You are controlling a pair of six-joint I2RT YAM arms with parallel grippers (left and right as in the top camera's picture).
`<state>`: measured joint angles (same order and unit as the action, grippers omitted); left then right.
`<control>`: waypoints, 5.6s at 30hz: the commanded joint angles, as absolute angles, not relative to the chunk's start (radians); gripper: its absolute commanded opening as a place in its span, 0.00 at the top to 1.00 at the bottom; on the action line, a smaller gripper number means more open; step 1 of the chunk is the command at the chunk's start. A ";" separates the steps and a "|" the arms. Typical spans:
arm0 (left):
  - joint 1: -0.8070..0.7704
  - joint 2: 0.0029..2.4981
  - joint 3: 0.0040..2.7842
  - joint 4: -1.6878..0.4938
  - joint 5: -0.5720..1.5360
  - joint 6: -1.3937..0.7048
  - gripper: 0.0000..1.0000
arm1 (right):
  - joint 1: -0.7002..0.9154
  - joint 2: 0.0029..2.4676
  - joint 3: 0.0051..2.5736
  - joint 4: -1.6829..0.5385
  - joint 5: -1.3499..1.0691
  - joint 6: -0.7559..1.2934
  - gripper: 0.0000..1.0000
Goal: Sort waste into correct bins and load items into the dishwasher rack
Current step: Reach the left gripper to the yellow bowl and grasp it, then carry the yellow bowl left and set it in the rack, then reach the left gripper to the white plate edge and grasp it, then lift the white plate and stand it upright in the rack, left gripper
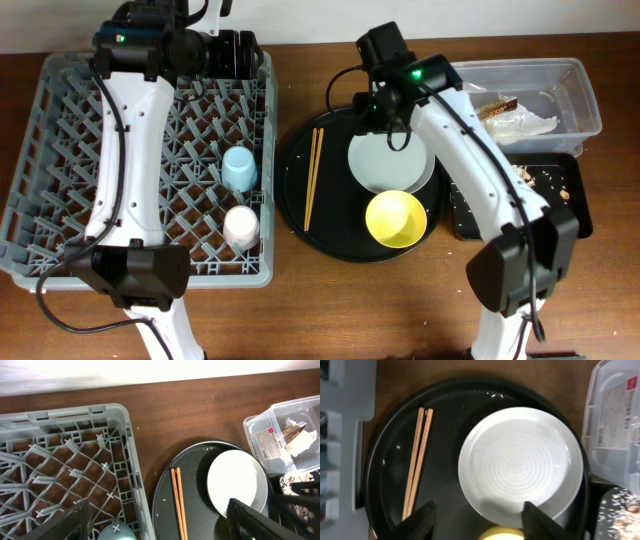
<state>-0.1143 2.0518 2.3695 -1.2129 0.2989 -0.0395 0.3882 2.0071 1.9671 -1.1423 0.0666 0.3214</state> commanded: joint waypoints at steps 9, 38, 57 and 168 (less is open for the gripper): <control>-0.108 2.047 2.391 -1.208 0.262 -0.042 0.04 | 0.413 2.169 1.973 -1.129 0.035 0.349 0.50; -0.673 2.099 1.682 -0.919 0.213 -0.104 0.23 | 0.000 1.905 2.000 -1.374 0.012 0.375 0.30; -0.595 2.189 2.064 -1.180 0.210 -0.105 1.00 | 0.000 1.905 1.905 -1.329 -0.042 0.344 0.01; -0.438 2.694 3.000 -1.444 0.142 -0.141 0.99 | 0.000 1.905 1.905 -1.328 -0.041 0.345 0.02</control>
<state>-0.4889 2.7922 2.9135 -1.4185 0.2008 -0.1497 -0.0048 1.9011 1.9106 -1.3277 -0.0399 0.3542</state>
